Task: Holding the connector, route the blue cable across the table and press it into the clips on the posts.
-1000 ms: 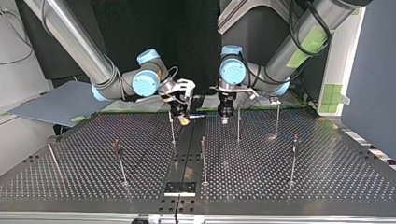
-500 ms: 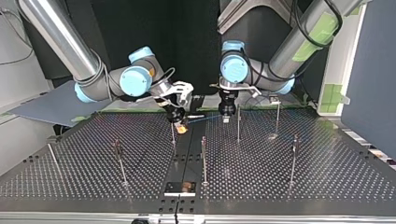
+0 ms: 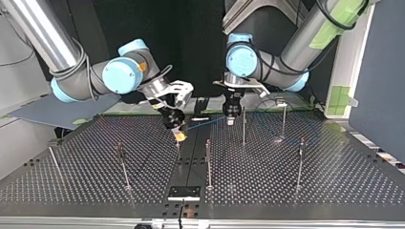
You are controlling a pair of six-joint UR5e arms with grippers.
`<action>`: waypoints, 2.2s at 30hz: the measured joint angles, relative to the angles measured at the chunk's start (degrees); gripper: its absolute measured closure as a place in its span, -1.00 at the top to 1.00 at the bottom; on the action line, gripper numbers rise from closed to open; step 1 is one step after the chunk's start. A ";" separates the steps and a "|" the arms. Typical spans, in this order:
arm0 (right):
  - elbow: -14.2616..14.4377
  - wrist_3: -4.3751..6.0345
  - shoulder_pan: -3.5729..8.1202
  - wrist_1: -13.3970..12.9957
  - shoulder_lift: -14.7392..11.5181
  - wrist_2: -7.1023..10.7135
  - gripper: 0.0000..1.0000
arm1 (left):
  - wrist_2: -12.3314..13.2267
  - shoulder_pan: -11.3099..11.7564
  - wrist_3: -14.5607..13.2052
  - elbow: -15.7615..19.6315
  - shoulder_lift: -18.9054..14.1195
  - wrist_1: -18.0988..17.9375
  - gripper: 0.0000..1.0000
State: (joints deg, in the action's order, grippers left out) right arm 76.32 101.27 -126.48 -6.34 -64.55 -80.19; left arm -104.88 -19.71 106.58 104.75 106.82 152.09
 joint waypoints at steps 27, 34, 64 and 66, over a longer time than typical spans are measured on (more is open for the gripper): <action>0.01 1.62 0.54 0.74 -5.87 -0.06 -1.00 | 0.01 -0.18 0.52 -1.58 -10.91 0.49 -1.00; -0.03 1.99 0.99 0.41 -5.89 -0.04 -1.00 | 0.94 0.27 0.32 -1.97 -8.49 0.19 -1.00; -1.45 5.48 4.39 -3.37 -3.62 4.71 -1.00 | 2.69 1.72 -0.36 -9.70 -4.35 1.04 -1.00; -1.86 5.50 4.63 -3.42 -3.08 4.75 -1.00 | 2.96 1.81 -0.54 -10.60 -3.55 1.70 -1.00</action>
State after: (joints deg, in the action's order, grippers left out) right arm 74.46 106.78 -121.85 -9.77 -67.62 -75.44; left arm -101.91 -17.90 106.04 94.15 103.27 153.79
